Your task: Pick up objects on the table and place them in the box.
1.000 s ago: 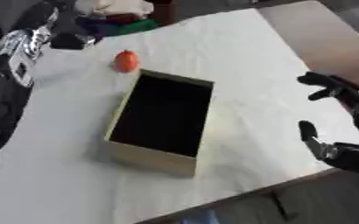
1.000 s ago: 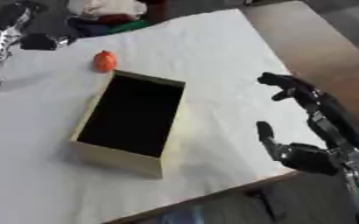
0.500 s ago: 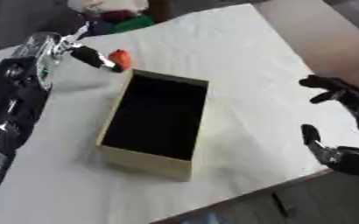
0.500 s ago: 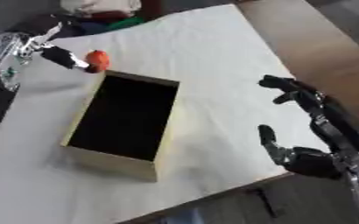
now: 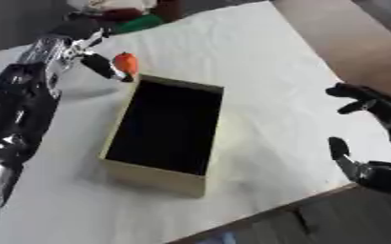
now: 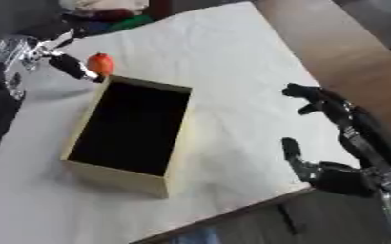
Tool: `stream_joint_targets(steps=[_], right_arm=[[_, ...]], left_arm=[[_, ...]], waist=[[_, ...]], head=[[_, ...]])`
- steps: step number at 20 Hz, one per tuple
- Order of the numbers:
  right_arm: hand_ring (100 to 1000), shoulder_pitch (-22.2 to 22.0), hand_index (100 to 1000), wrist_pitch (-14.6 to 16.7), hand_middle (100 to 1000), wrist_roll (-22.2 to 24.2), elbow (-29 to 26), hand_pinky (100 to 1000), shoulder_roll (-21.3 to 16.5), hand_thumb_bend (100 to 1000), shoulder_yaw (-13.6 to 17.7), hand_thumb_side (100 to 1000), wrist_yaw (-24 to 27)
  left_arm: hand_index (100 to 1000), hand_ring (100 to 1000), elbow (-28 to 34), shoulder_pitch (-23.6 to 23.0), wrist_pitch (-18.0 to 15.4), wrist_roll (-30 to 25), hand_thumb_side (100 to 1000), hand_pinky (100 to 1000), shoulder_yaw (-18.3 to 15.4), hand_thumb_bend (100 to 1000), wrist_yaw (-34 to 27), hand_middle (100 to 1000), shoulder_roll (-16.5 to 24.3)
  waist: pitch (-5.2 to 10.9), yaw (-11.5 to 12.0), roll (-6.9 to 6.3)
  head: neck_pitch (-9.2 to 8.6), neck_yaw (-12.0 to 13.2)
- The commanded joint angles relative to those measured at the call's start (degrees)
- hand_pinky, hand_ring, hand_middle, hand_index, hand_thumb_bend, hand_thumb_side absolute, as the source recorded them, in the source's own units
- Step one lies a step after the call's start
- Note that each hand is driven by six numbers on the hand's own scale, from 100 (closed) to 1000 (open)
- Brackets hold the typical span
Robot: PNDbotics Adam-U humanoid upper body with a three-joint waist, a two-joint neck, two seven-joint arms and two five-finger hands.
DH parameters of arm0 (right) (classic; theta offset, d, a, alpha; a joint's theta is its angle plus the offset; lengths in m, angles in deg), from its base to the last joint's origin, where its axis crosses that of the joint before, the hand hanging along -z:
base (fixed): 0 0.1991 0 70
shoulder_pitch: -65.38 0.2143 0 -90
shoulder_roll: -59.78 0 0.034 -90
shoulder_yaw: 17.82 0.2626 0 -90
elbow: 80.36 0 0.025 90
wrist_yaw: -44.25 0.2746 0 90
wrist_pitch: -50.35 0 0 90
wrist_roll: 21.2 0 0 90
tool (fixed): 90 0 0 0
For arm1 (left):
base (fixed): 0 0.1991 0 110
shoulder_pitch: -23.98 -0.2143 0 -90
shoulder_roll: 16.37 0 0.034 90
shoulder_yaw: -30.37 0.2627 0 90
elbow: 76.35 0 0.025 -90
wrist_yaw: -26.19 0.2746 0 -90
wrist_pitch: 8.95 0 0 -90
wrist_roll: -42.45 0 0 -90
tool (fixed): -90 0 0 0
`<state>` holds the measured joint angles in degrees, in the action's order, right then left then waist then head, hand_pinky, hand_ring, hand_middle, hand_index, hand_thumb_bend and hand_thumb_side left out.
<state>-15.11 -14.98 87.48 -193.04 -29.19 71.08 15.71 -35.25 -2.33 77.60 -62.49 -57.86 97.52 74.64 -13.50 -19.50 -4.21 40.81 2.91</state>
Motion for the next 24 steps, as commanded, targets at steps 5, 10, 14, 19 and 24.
stream_joint_targets(steps=[5, 10, 14, 19, 24], right_arm=[[897, 1.0, 1000, 0.2, 860, 0.4, -1.4, 704, -0.3, 100, 0.0, 345, 0.6], [897, 1.6, 1000, 0.2, 859, 0.5, -1.5, 701, 0.1, 100, 0.0, 351, 0.8], [897, 1.9, 1000, 0.2, 859, 0.6, -1.5, 699, 0.5, 100, 0.0, 354, 0.8], [897, 2.3, 1000, 0.1, 859, 0.7, -1.5, 697, 0.7, 100, 0.0, 359, 0.8], [897, 2.6, 1000, 0.1, 859, 0.8, -1.5, 696, 1.0, 100, 0.0, 361, 0.9]], left_arm=[[904, 777, 0.5, 1.2, 4.0, 4.8, 547, 791, -1.0, 654, 1.1, 768, 0.1], [904, 779, -0.1, 1.4, 7.1, 7.9, 557, 791, -1.7, 648, 0.7, 771, 0.4], [902, 778, -0.5, 1.5, 8.1, 8.7, 558, 790, -1.7, 647, 0.1, 769, 0.7], [895, 761, -1.0, 1.5, 8.6, 8.3, 544, 774, -1.8, 616, -0.1, 759, 0.7], [870, 737, -0.8, 1.4, 9.5, 9.7, 530, 749, -1.9, 528, 0.6, 735, 0.7]], waist=[[0.20, -0.8, -0.03], [-0.63, -1.9, -0.27], [-1.31, -2.5, -0.55], [-1.86, -3.1, -0.95], [-2.41, -3.6, -1.17]], head=[[-1.20, 0.5], [-1.99, 0.9], [-2.46, 1.2], [-2.73, 1.3], [-2.99, 1.3]])
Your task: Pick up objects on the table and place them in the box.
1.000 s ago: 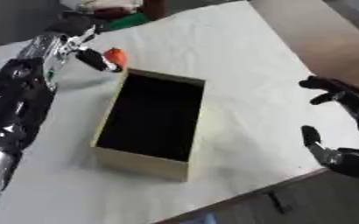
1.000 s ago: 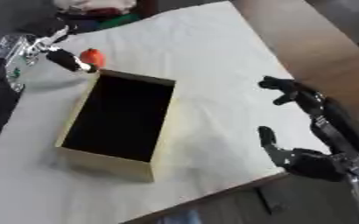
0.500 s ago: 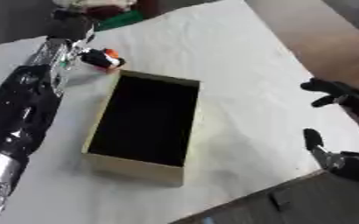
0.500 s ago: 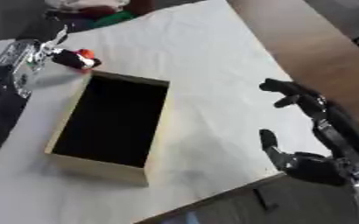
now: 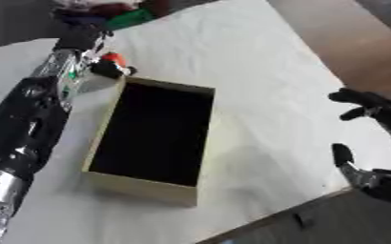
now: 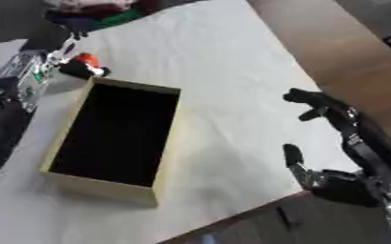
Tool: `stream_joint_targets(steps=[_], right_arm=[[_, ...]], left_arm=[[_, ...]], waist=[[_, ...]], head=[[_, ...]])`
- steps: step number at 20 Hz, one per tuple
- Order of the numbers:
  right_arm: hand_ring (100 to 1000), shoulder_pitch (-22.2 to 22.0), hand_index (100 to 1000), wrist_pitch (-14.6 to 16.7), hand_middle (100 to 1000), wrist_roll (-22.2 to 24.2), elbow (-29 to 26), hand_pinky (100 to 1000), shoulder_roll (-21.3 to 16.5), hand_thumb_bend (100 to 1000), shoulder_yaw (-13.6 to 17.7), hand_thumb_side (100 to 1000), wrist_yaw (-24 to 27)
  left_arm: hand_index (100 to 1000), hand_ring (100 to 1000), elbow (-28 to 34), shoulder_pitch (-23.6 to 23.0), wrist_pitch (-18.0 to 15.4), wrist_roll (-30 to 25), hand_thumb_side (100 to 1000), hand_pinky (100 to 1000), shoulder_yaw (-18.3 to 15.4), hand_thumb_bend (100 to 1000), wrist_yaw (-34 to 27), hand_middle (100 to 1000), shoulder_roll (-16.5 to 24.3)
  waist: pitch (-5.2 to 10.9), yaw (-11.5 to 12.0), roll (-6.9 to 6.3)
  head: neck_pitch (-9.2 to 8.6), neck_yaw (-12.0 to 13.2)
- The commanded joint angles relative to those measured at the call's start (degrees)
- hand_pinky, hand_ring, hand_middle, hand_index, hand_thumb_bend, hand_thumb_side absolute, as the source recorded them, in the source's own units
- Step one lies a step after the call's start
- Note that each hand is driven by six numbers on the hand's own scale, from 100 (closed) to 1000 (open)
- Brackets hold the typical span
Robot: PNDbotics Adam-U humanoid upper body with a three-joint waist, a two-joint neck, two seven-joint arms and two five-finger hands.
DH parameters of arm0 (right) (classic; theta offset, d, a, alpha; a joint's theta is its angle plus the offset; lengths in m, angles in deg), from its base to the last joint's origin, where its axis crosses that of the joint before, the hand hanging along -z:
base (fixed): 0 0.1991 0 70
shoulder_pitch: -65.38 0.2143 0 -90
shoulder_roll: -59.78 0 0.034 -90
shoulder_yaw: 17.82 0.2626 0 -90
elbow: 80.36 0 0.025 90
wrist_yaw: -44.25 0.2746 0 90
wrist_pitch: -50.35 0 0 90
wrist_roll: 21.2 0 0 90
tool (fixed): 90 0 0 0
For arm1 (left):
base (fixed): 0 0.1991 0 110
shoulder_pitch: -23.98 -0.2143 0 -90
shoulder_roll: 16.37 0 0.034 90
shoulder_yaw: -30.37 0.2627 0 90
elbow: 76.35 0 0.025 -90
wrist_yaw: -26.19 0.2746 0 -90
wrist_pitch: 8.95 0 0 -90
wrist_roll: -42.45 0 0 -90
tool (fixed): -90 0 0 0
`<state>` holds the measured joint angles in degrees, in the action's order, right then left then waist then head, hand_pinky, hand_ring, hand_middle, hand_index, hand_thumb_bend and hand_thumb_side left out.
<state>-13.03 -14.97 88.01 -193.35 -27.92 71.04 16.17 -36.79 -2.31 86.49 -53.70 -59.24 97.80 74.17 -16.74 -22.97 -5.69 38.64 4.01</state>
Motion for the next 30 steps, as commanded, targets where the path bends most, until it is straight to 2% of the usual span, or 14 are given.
stream_joint_targets(steps=[1, 4, 6, 10, 13, 16, 20, 25, 27, 30], right_arm=[[897, 0.5, 1000, 0.1, 859, 0.3, -1.2, 696, -0.2, 100, 0.1, 361, 0.4], [897, 0.6, 1000, 0.1, 859, 0.3, -1.2, 695, -0.1, 100, 0.1, 363, 0.4], [897, 0.6, 1000, 0.1, 859, 0.3, -1.2, 695, -0.1, 100, 0.1, 363, 0.4], [897, 0.6, 1000, 0.1, 859, 0.3, -1.2, 695, -0.1, 100, 0.2, 361, 0.4], [897, 0.5, 1000, 0.1, 859, 0.3, -1.1, 696, -0.1, 100, 0.2, 359, 0.4], [897, 0.3, 1000, 0.0, 859, 0.2, -1.1, 696, -0.1, 100, 0.3, 356, 0.4], [897, -0.1, 1000, 0.0, 860, 0.1, -1.0, 699, -0.3, 100, 0.3, 350, 0.4], [897, -0.6, 1000, 0.1, 860, -0.1, -0.8, 701, -0.6, 100, 0.4, 338, 0.4], [897, -0.9, 1000, 0.1, 860, -0.2, -0.8, 701, -0.7, 100, 0.5, 337, 0.4], [897, -1.0, 1000, 0.1, 860, -0.2, -0.7, 702, -0.8, 100, 0.5, 332, 0.5]], left_arm=[[869, 735, 0.7, 1.4, 0.8, 1.3, 516, 748, -0.5, 492, 0.5, 734, 1.1], [866, 730, 0.4, 1.3, 1.0, 1.6, 477, 746, -0.4, 417, 0.8, 728, 1.0], [862, 727, 0.3, 1.3, 0.9, 1.6, 428, 744, -0.4, 335, 1.0, 724, 1.0], [848, 700, -0.3, 1.1, 0.0, -0.3, 309, 736, -0.3, 100, 0.5, 684, 0.9], [794, 616, -0.3, 1.1, -0.9, -2.3, 275, 682, -0.3, 100, 0.0, 599, 1.1], [714, 550, 0.7, 1.0, -1.4, -2.2, 416, 620, -0.4, 100, -0.2, 518, 1.5], [649, 502, 2.5, 0.8, -2.7, -1.2, 484, 571, 0.0, 100, -1.3, 467, 2.5], [609, 471, 5.6, 0.7, -4.8, -3.1, 525, 538, 0.7, 100, -3.6, 435, 4.6], [610, 472, 6.8, 0.6, -5.3, -4.4, 527, 538, 1.0, 100, -4.3, 436, 5.3], [732, 575, 7.3, 0.4, -5.2, -6.6, 400, 644, 1.2, 100, -4.6, 545, 6.0]], waist=[[0.77, -0.2, 0.29], [0.62, -0.4, 0.19], [0.55, -0.4, 0.14], [0.49, -0.5, 0.14], [0.58, -0.5, 0.18], [0.83, -0.4, 0.35], [1.46, 0.1, 0.80], [2.45, 0.9, 1.34], [2.80, 1.4, 1.54], [3.12, 1.9, 1.76]], head=[[-0.83, 0.3], [-0.86, 0.3], [-0.83, 0.3], [-0.62, 0.2], [-0.46, 0.1], [-0.19, 0.1], [0.36, -0.1], [0.92, -0.6], [1.06, -0.7], [1.09, -0.8]])
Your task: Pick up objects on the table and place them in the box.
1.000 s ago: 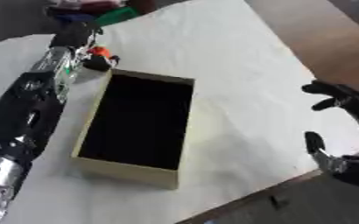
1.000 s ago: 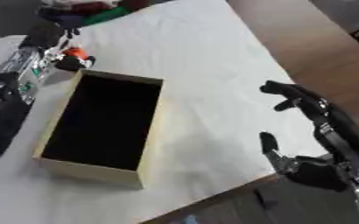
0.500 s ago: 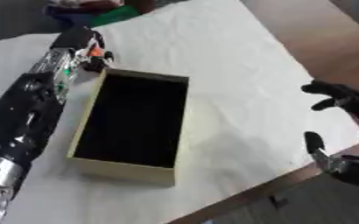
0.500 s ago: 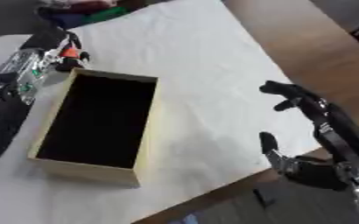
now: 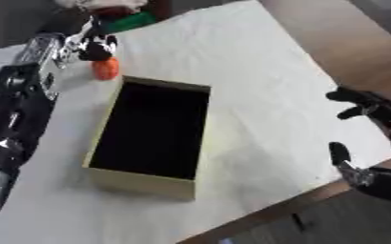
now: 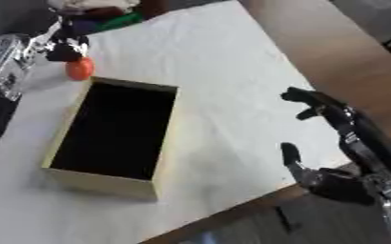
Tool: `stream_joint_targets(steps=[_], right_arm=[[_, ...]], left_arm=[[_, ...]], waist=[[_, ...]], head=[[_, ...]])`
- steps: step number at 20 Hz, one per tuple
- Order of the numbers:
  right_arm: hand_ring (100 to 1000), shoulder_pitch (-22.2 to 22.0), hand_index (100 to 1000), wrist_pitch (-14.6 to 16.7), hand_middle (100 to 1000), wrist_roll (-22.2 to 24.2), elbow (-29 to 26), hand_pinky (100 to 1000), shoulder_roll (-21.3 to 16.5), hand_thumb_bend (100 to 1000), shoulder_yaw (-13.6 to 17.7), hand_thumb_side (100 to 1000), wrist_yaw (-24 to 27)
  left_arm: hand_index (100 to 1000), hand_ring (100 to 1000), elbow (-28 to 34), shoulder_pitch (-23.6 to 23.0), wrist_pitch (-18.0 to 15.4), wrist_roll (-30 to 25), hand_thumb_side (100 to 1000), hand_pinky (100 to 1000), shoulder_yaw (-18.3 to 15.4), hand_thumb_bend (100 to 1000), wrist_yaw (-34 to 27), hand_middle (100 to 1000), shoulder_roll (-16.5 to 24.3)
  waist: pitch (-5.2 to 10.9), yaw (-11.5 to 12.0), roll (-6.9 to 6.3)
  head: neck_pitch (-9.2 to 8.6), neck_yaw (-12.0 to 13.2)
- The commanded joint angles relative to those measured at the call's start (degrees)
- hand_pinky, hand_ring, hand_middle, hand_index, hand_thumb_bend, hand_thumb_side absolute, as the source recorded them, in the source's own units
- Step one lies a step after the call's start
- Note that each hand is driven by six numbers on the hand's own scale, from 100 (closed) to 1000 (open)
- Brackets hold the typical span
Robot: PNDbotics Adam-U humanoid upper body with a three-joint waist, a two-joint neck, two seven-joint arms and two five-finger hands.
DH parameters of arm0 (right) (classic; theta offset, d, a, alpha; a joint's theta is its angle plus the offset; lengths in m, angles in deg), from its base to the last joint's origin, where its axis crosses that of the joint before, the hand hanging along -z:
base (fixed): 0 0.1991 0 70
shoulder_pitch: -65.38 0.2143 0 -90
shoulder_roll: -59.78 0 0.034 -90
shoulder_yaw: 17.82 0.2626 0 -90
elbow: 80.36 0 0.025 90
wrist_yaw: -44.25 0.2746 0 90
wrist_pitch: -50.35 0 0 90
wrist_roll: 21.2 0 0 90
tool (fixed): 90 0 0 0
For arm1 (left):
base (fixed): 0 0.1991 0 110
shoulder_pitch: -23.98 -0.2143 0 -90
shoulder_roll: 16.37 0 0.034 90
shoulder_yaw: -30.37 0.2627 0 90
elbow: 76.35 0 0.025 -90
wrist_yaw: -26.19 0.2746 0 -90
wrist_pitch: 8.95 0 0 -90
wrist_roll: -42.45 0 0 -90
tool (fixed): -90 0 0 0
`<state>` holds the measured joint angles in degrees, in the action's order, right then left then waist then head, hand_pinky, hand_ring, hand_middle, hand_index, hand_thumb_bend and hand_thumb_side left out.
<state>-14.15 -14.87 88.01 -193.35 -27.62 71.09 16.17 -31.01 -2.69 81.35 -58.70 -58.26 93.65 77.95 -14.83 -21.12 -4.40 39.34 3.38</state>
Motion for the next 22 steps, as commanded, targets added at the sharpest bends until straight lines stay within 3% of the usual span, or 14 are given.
stream_joint_targets(steps=[1, 2, 4, 6, 12, 22], right_arm=[[897, 0.1, 1000, 0.1, 860, -0.2, -0.7, 703, -1.2, 100, 0.4, 331, 0.5], [897, 0.0, 1000, 0.1, 860, -0.2, -0.7, 703, -1.2, 100, 0.4, 331, 0.5], [897, -0.1, 1000, 0.1, 860, -0.2, -0.6, 703, -1.2, 100, 0.5, 331, 0.5], [897, -0.1, 1000, 0.1, 860, -0.2, -0.6, 703, -1.2, 100, 0.5, 330, 0.5], [897, -0.2, 1000, 0.1, 860, -0.1, -0.5, 704, -1.3, 100, 0.5, 329, 0.6], [897, -0.2, 1000, 0.2, 860, -0.1, -0.6, 706, -1.5, 100, 0.5, 326, 0.6]], left_arm=[[797, 655, 1.4, 0.7, -0.1, -2.6, 306, 710, 0.3, 100, -0.3, 626, 2.3], [866, 735, 1.1, 0.6, -0.3, -4.0, 284, 771, 0.5, 100, -0.3, 710, 2.5], [923, 796, 1.1, 0.7, -1.0, -7.7, 292, 825, 0.7, 120, 0.0, 776, 2.9], [959, 836, 1.8, 0.9, -1.7, -11.1, 310, 859, 0.8, 235, 1.2, 821, 3.5], [948, 833, 3.0, 0.8, -3.9, -18.1, 289, 856, 0.3, 224, 3.3, 813, 4.4], [941, 824, 2.6, 0.3, -5.4, -18.2, 282, 851, 0.3, 221, 1.4, 806, 4.5]], waist=[[1.26, 0.1, 0.51], [1.28, 0.1, 0.54], [1.31, 0.1, 0.57], [1.35, 0.2, 0.59], [1.64, 0.9, 0.61], [1.77, 1.2, 0.64]], head=[[0.39, -0.2], [0.38, -0.2], [0.50, -0.3], [0.67, -0.4], [0.74, -0.6], [0.51, -1.1]])
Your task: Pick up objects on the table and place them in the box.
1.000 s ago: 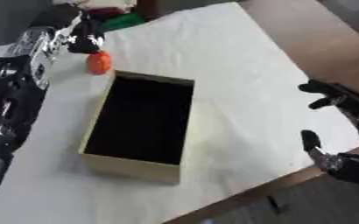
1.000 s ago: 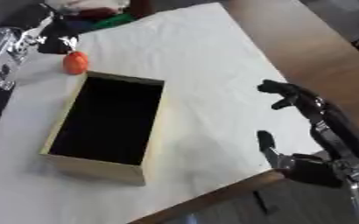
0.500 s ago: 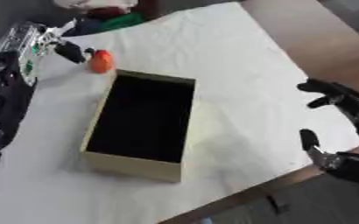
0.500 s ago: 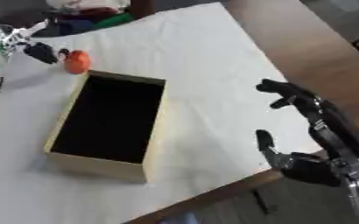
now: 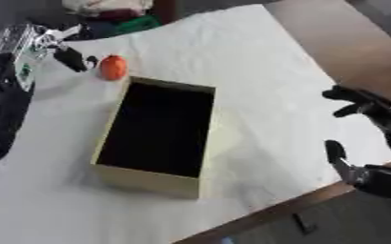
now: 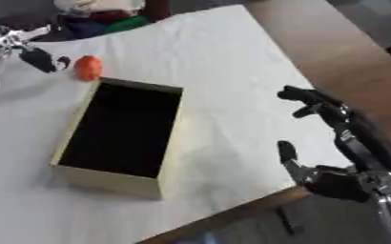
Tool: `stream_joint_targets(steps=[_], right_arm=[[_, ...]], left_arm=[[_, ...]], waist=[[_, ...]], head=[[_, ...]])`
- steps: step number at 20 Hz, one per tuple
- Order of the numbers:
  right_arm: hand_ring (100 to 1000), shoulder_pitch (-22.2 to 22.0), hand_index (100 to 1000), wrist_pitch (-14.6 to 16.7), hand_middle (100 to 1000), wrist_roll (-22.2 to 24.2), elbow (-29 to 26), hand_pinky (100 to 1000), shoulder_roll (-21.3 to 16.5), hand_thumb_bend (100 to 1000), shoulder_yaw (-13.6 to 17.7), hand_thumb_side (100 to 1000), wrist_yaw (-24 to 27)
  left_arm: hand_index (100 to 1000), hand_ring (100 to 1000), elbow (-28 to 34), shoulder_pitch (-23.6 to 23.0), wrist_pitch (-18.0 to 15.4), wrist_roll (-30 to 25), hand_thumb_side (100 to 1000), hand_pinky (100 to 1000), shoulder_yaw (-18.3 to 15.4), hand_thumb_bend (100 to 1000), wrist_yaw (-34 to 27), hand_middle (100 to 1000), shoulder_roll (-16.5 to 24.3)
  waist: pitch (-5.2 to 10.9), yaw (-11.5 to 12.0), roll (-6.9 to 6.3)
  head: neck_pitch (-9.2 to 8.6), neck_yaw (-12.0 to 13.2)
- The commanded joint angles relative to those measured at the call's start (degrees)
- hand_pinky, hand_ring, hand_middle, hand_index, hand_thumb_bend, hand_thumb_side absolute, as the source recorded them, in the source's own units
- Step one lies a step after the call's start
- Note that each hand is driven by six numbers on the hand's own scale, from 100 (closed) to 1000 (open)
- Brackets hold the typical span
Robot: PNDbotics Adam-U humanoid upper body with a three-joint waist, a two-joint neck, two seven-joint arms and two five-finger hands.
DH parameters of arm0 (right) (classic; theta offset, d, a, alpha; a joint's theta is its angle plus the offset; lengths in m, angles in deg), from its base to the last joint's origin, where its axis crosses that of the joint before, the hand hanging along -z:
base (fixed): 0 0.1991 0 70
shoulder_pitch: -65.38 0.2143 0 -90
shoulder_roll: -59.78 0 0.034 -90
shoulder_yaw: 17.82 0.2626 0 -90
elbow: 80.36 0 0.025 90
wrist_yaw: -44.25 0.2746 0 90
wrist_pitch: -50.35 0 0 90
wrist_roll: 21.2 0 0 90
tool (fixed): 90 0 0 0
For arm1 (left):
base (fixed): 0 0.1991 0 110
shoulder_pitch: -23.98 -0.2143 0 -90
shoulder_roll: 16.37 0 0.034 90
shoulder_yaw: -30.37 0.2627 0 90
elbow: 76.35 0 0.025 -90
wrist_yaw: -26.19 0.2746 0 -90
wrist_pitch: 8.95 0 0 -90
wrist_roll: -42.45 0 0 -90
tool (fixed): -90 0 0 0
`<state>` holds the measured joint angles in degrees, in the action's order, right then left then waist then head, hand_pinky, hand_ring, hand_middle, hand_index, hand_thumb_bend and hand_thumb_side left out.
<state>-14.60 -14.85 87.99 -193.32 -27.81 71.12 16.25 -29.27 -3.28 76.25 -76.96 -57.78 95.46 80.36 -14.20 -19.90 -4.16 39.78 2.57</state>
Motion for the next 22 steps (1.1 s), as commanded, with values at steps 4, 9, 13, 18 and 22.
stream_joint_targets(steps=[4, 9, 13, 18, 22], right_arm=[[896, 0.3, 1000, 0.2, 860, -0.1, -0.6, 705, -1.3, 100, 0.5, 328, 0.5], [897, 0.5, 1000, 0.3, 861, 0.0, -0.7, 704, -1.2, 100, 0.5, 329, 0.6], [897, 0.7, 1000, 0.3, 861, 0.2, -0.7, 704, -1.1, 100, 0.5, 330, 0.7], [897, 0.9, 1000, 0.3, 861, 0.3, -0.7, 703, -1.0, 100, 0.5, 333, 0.7], [898, 1.0, 1000, 0.3, 861, 0.4, -0.7, 702, -0.9, 100, 0.5, 334, 0.7]], left_arm=[[941, 825, 0.1, 0.8, -0.8, -0.1, 300, 852, -0.1, 303, -0.8, 806, 1.8], [945, 831, -0.2, 0.7, -1.9, 1.1, 313, 854, 0.4, 415, -0.5, 813, 1.3], [941, 831, -0.6, 0.6, -3.0, 2.7, 304, 853, 0.8, 444, 0.5, 812, 0.8], [936, 825, -1.7, 0.4, -3.9, 3.8, 298, 848, 0.9, 456, 1.4, 807, 0.2], [925, 814, -2.4, 0.2, -4.1, 4.3, 301, 839, 0.9, 459, 1.7, 796, -0.3]], waist=[[0.91, -0.1, 0.28], [0.63, -0.4, 0.00], [0.41, -0.6, -0.26], [0.09, -0.8, -0.59], [-0.17, -1.0, -0.76]], head=[[0.05, -0.6], [0.18, -1.0], [0.16, -1.0], [0.24, -1.3], [0.18, -1.4]])
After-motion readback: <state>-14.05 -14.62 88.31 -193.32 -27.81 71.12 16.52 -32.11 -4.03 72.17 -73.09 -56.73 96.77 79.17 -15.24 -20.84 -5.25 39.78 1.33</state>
